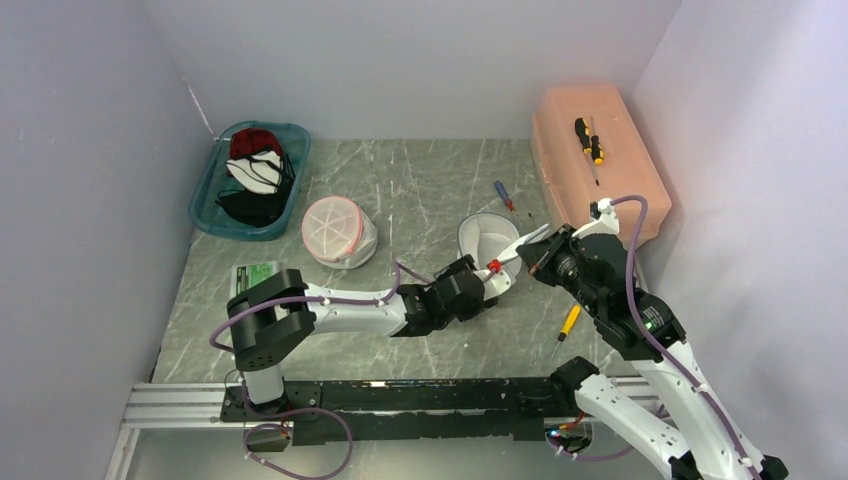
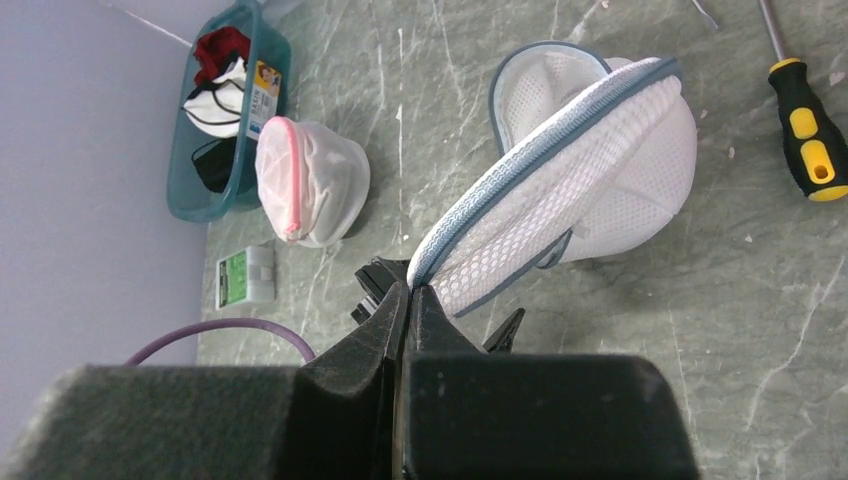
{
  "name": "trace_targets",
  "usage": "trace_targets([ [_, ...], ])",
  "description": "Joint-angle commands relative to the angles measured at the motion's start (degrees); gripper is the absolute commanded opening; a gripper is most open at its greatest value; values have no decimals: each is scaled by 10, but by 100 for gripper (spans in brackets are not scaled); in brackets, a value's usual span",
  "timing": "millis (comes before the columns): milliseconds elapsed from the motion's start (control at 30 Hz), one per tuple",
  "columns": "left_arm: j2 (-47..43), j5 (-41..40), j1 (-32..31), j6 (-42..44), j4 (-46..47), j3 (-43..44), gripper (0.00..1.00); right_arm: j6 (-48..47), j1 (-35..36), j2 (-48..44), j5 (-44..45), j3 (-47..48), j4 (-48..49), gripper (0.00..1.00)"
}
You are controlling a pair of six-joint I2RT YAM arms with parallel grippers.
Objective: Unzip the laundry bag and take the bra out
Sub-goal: Adjust the laundry bag at the center of the board.
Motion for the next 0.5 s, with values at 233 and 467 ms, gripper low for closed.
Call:
trace_targets([
  [233, -108, 46, 34, -143, -38, -17, 74, -63, -1, -41, 49, -55, 4, 0],
  [467, -175, 156, 70, -248, -70, -52, 77, -93, -1, -82, 76, -103, 8, 0],
])
